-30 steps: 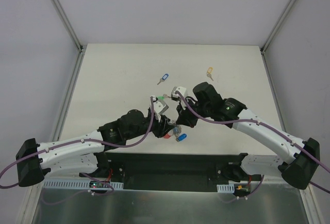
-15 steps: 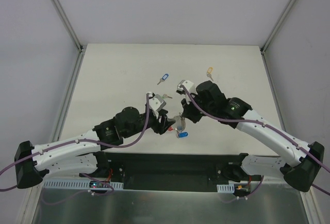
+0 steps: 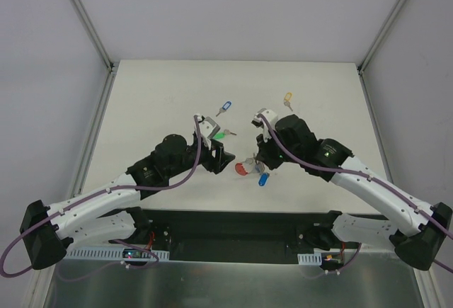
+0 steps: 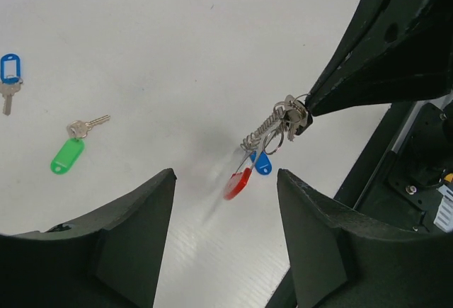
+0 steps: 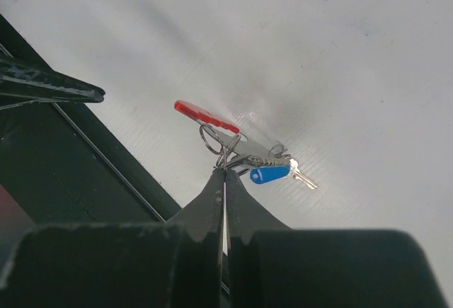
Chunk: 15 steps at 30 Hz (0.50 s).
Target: Put the keys on the keyring
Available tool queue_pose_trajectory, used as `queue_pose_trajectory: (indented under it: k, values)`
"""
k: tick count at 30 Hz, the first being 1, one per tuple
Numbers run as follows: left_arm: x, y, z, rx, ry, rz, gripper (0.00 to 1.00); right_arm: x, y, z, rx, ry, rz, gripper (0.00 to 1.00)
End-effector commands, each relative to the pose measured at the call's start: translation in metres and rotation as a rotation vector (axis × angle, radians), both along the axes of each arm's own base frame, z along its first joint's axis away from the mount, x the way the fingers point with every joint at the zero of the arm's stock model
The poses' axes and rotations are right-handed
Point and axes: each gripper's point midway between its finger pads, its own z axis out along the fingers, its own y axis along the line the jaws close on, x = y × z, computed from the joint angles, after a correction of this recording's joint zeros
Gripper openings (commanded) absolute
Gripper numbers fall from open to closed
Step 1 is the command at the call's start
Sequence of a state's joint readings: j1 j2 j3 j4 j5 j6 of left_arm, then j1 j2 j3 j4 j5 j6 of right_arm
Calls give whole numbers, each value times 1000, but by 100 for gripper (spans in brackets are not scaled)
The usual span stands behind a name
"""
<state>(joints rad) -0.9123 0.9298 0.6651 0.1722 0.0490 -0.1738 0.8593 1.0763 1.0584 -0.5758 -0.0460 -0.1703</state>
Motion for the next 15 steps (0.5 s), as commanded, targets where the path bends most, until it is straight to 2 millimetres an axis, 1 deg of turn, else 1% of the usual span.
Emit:
queue_pose_trajectory:
  k: [1,2,4,5,7,8,9,10,12,13,15]
  values:
    - [-5,-3,2,-36,43,-25,60,-1,14,0,73,25,-13,1]
    - [-6,-2,-1,-35,50,-24,60,-1,16,-3,78,38,-8,1]
    - [-7,-1,-5,-37,64,-26,60,-2,24,-4,104,52,-5,1]
    - [-8,0,-7,-37,69,-25,60,-1,25,-9,103,63,-8,1]
    - [-10,1,-11,-40,84,-21,61,0,31,-10,121,68,-7,1]
    - [-11,1,-11,-43,87,-26,61,-1,33,-14,121,84,-5,1]
    - [-13,2,-10,-51,86,-30,61,0,36,-14,130,84,-2,1]
    - [-14,3,-14,-52,94,-30,61,0,38,-15,134,88,1,1]
    - [-17,2,-13,-70,90,-46,61,-1,43,-18,136,99,16,1]
    - [-20,2,-17,-69,94,-58,61,-1,45,-19,135,103,19,1]
    - [-22,1,-14,-90,81,-73,61,1,47,-21,135,108,20,1]
